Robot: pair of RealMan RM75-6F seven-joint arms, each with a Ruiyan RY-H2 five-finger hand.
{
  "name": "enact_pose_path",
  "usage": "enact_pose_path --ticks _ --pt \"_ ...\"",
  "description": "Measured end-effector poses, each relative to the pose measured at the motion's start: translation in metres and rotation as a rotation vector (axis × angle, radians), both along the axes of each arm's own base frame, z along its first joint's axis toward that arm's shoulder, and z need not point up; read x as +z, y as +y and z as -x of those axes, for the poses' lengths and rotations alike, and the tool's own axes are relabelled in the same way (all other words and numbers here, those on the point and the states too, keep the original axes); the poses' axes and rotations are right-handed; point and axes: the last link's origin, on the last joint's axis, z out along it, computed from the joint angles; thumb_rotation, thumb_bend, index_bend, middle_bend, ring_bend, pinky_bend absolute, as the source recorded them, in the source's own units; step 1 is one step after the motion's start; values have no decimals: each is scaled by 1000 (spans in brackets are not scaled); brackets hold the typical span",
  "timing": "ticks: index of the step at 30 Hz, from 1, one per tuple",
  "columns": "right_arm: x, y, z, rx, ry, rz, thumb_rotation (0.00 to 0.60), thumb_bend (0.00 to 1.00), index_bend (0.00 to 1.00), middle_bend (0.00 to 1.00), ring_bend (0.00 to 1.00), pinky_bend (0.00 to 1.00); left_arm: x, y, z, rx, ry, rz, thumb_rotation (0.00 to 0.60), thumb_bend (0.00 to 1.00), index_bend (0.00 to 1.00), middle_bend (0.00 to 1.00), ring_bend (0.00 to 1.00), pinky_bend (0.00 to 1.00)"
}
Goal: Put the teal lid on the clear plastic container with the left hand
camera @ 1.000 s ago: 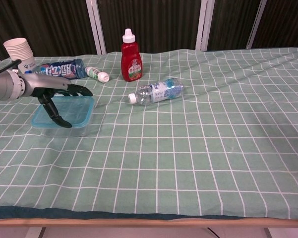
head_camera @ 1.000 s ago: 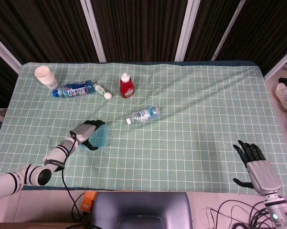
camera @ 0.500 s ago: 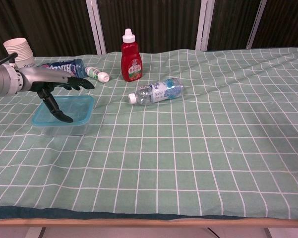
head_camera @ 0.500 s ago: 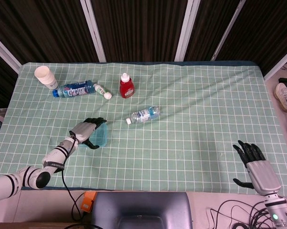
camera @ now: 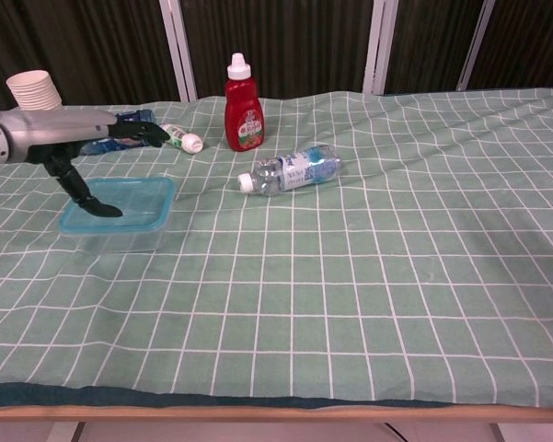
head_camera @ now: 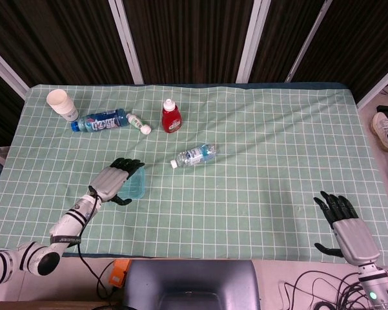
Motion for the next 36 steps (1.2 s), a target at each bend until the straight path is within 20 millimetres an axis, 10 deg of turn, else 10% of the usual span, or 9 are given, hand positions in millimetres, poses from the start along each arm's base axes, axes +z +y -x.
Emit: enact_pose_path --ticks 9,36 --pt "-1 0 -1 3 0 -7 600 186 0 0 0 0 -4 -40 30 -6 57 1 600 207 0 192 100 34" --pt "-4 -1 0 -6 12 -14 600 186 0 0 0 0 5 -46 56 35 108 -20 600 210 0 262 154 44"
